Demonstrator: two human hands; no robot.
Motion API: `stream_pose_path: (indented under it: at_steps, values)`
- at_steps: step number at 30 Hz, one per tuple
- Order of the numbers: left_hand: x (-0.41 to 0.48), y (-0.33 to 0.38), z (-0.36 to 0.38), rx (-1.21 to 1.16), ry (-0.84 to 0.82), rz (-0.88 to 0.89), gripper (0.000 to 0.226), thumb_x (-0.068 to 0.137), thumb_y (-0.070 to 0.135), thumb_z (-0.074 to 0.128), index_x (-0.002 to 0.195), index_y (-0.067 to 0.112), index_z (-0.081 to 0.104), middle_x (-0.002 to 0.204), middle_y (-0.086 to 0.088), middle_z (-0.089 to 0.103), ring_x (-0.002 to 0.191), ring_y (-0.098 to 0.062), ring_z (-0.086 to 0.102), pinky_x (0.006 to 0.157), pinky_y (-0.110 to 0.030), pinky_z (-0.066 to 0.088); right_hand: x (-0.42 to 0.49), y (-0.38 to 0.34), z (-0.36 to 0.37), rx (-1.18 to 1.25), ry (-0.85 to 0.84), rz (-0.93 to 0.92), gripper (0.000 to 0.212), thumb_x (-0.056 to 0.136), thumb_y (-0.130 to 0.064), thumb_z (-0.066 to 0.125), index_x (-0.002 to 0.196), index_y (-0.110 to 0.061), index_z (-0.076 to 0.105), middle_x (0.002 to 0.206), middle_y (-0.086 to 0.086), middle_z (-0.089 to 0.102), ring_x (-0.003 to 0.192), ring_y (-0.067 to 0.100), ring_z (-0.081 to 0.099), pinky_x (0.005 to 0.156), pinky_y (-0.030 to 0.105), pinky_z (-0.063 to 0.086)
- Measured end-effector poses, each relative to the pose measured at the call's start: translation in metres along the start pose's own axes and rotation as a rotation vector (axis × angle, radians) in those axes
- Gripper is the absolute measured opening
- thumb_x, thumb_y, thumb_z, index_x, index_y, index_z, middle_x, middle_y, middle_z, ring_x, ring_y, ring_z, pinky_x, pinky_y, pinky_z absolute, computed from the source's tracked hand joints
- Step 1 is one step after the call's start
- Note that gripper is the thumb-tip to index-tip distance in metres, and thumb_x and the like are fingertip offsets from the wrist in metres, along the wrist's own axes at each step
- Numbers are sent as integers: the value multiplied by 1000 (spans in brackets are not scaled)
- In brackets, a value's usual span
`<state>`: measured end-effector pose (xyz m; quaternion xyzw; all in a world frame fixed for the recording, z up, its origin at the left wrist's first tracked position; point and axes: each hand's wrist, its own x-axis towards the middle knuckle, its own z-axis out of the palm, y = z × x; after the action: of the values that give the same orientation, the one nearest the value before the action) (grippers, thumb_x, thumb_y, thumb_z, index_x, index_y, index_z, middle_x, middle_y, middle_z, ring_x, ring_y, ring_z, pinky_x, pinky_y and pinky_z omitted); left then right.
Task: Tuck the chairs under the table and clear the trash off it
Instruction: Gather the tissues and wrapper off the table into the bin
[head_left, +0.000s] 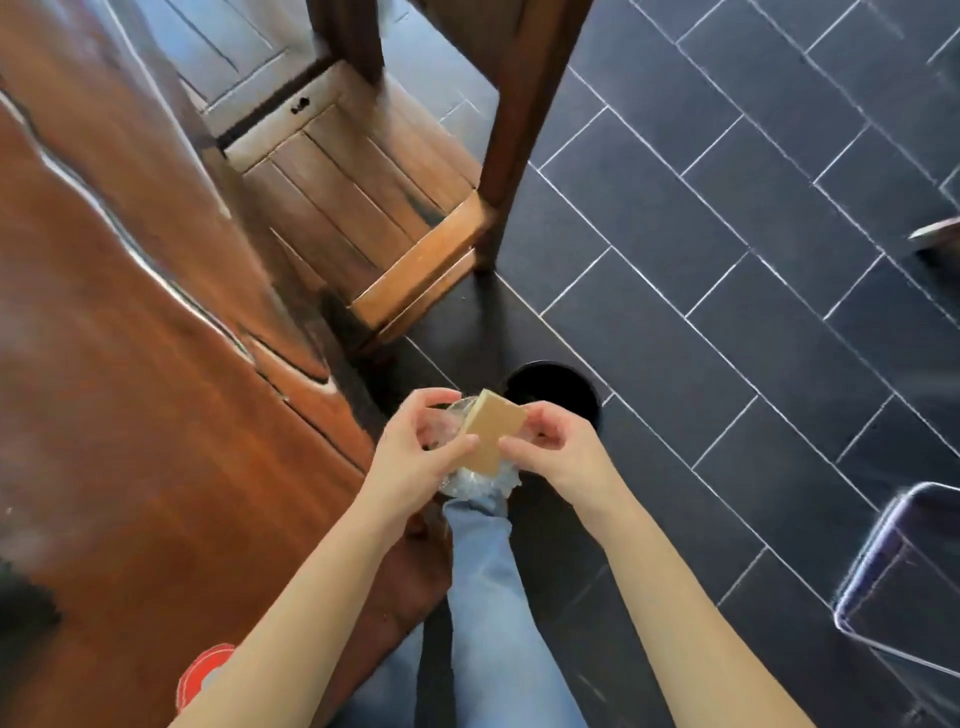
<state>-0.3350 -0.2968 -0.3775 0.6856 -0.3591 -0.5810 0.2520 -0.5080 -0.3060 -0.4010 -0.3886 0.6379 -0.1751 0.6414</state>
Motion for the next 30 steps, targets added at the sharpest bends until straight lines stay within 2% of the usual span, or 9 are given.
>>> stream_pose_path:
  at_steps: [5, 10, 14, 17, 19, 21, 23, 25, 30]
  values:
    - [60, -2, 75, -41, -57, -166, 41, 80, 18, 70, 117, 19, 52, 111, -1, 61, 103, -16, 59, 77, -26, 51, 28, 44, -44, 160, 287, 138, 23, 80, -7, 71, 99, -21, 67, 97, 5, 70, 87, 16, 69, 81, 34, 58]
    - [119, -36, 145, 54, -146, -341, 38, 83, 16, 66, 118, 17, 51, 118, -3, 56, 104, -16, 56, 65, -18, 45, 76, 110, -70, 244, 439, 344, 21, 82, -13, 72, 92, -28, 61, 94, -4, 64, 92, 18, 64, 84, 40, 57]
    - [156, -57, 181, 102, -173, -468, 40, 86, 15, 61, 124, 11, 48, 122, -8, 56, 98, -15, 54, 68, -22, 43, 116, 153, -79, 171, 524, 439, 21, 79, -23, 71, 97, -26, 61, 105, 2, 62, 93, 21, 62, 84, 45, 55]
    - [177, -67, 197, 151, -239, -515, 44, 89, 18, 57, 131, 10, 45, 126, -10, 54, 96, -13, 52, 76, -23, 41, 140, 174, -86, 179, 511, 521, 16, 80, -21, 68, 93, -24, 60, 107, 6, 63, 92, 23, 63, 83, 46, 56]
    - [187, -74, 199, 205, -247, -556, 56, 90, 24, 56, 140, 12, 34, 139, -9, 44, 119, -20, 46, 92, -29, 37, 153, 182, -89, 214, 454, 573, 24, 81, -19, 67, 104, -19, 62, 112, 7, 63, 93, 23, 62, 84, 43, 56]
    - [194, -80, 201, 271, -228, -594, 68, 91, 30, 55, 146, 13, 20, 149, -9, 32, 134, -25, 33, 105, -34, 30, 163, 190, -91, 262, 332, 653, 44, 82, -19, 65, 125, -19, 54, 125, 5, 56, 100, 22, 58, 85, 39, 54]
    - [197, -82, 198, 350, -207, -585, 73, 91, 32, 54, 148, 12, 12, 152, -9, 27, 137, -26, 30, 107, -33, 28, 165, 195, -93, 255, 216, 741, 65, 85, -24, 62, 143, -28, 34, 141, 6, 43, 116, 27, 52, 90, 42, 51]
    - [196, -80, 193, 392, -208, -532, 70, 93, 29, 52, 148, 12, 12, 152, -6, 27, 137, -24, 31, 103, -29, 28, 162, 193, -96, 247, 163, 763, 72, 92, -19, 54, 150, -34, 14, 151, 3, 31, 126, 29, 44, 94, 43, 49]
    - [182, -69, 170, 423, -253, -422, 64, 94, 25, 51, 147, 18, 16, 154, -4, 24, 139, -23, 27, 110, -36, 26, 148, 182, -106, 216, 193, 691, 67, 95, -8, 42, 152, -29, 15, 154, 3, 28, 131, 25, 40, 88, 33, 44]
